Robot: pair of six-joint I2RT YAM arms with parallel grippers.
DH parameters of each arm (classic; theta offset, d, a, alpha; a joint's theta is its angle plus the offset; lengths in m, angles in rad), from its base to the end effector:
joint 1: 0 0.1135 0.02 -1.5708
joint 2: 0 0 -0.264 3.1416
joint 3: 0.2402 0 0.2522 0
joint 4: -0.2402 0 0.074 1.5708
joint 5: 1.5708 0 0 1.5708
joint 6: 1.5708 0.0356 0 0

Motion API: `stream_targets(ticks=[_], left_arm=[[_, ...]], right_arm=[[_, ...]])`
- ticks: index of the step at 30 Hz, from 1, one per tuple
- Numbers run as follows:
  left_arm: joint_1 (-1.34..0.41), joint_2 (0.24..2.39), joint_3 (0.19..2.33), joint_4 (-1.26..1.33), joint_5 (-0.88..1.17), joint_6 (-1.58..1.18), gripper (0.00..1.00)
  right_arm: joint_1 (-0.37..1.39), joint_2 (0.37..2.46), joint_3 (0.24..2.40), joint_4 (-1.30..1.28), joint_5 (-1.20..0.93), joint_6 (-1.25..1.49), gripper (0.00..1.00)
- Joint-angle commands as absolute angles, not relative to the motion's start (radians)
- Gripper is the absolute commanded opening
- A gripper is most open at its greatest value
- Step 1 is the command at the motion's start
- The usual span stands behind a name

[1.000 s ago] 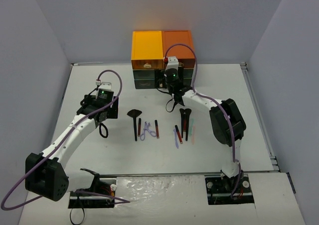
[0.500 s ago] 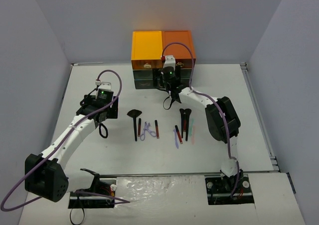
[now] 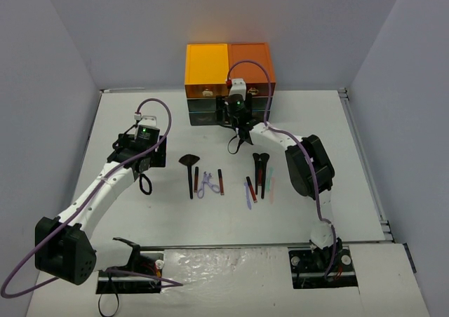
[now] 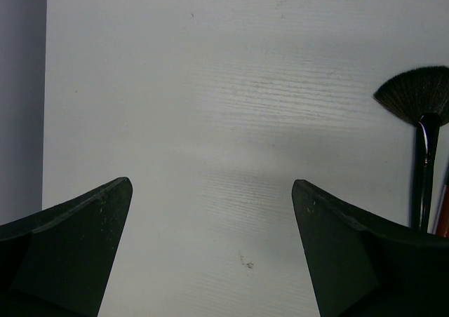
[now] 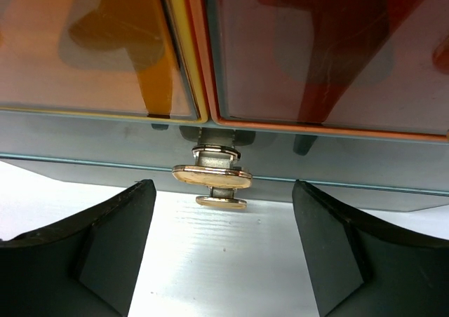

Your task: Organize the makeup

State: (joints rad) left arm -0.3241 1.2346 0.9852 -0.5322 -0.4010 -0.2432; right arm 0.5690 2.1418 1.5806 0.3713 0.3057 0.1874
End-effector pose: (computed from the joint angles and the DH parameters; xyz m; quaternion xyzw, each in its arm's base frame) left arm 0.2517 -0.0699 0.2852 -0.0399 0.9070 0.0711 0.4131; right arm 0.4337 0.2647 0.2357 -0.0493 0.7665 0.1233 0.6283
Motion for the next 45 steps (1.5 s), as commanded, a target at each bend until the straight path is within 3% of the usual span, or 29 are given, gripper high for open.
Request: stream_targets(ticks=[1, 20, 26, 27, 34, 35, 45], left_arm=[[-0.318, 1.201, 1.032, -0.495, -0.414, -0.252, 0.97], [-0.317, 1.202, 1.034, -0.495, -0.411, -0.252, 0.97], [-0.317, 1.198, 1.034, -0.497, -0.411, -0.252, 0.97], [-0.318, 1.197, 1.033, -0.497, -0.411, -0.252, 0.97], [-0.318, 1.197, 1.034, -0.5, -0.411, -0.252, 0.97], [-0.318, 1.197, 1.034, -0.5, -0.411, -0.252, 0.97], [-0.318, 1.198, 1.034, -0.502, -0.414, -0.253, 0.97]], right_arm=[[0.565, 2.114, 1.63, 0.454, 0.34, 0.183, 0.73], [0.567, 2.062, 1.585, 0.469, 0.335, 0.163, 0.17], [0.577, 2.025, 1.513, 0.485, 0.332, 0.178, 0.12], [0.577, 2.022, 1.509, 0.486, 0.329, 0.178, 0.14], [0.577, 2.034, 1.541, 0.463, 0.333, 0.165, 0.71], [0.577, 2.039, 1.552, 0.459, 0.335, 0.163, 0.75], [0.576, 2.078, 1.624, 0.459, 0.357, 0.174, 0.83]])
